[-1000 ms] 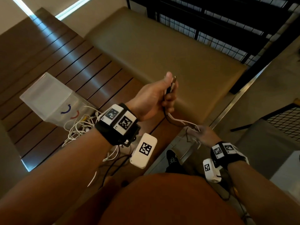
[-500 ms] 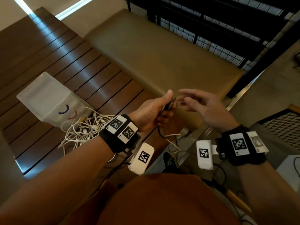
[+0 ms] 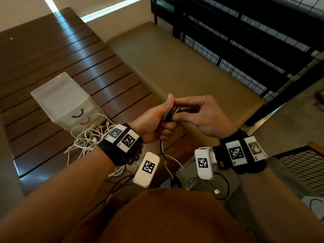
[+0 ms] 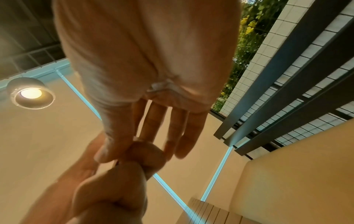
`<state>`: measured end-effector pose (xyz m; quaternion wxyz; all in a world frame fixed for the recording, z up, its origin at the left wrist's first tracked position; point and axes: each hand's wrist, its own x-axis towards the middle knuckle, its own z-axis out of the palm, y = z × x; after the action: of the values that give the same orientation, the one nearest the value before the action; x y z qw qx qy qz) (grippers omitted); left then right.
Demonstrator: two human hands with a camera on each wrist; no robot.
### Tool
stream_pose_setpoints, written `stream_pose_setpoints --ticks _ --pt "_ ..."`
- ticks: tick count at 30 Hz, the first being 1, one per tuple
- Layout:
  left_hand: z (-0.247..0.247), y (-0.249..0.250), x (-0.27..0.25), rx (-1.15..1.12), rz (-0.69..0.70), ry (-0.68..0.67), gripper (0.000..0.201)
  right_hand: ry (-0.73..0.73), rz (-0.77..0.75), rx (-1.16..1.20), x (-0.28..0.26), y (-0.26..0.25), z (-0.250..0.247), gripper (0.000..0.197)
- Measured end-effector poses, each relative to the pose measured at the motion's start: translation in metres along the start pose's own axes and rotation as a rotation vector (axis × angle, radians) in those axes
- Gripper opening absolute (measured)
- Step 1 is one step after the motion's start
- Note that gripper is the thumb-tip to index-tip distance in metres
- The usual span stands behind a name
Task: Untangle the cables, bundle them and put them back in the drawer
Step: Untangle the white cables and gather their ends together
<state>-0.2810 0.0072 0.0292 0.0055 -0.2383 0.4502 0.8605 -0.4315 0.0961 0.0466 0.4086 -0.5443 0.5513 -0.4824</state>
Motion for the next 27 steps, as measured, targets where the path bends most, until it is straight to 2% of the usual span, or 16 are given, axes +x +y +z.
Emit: stream_pose_setpoints --ticks 4,6,8,11,15,17,21,25,27 --pt "-0.007 0.005 -0.007 0.108 0.094 0.087 0.076 0.018 -0.033 -0.045 0.017 -0.004 0.006 0.027" --pt "-0.011 0.005 -0.011 0.108 0.128 0.132 0.093 -0.009 -0.062 -0.116 0.024 -0.009 0.011 0.025" --pt "-0.016 0.004 -0.015 0.112 0.153 0.152 0.1 -0.055 -0.087 -0.168 0.031 -0.014 0.017 0.025" --pt "-0.025 0.007 -0.028 0.162 0.179 0.201 0.097 -0.111 -0.072 -0.14 0.043 -0.02 0.03 0.021" --pt "-0.041 0.014 -0.053 0.225 0.192 0.368 0.091 -0.185 -0.061 -0.065 0.067 -0.028 0.055 0.017" --pt "-0.051 0.017 -0.068 0.186 0.201 0.417 0.079 -0.209 -0.089 -0.057 0.079 -0.033 0.073 0.016" --pt "-0.066 0.013 -0.097 0.092 0.238 0.492 0.08 -0.269 -0.089 -0.104 0.104 -0.043 0.11 0.011" --pt "-0.076 -0.001 -0.122 0.021 0.341 0.587 0.07 -0.349 -0.097 -0.204 0.119 -0.05 0.143 0.003" --pt "-0.084 -0.009 -0.135 0.03 0.396 0.593 0.059 -0.4 -0.1 -0.234 0.125 -0.053 0.154 0.004"
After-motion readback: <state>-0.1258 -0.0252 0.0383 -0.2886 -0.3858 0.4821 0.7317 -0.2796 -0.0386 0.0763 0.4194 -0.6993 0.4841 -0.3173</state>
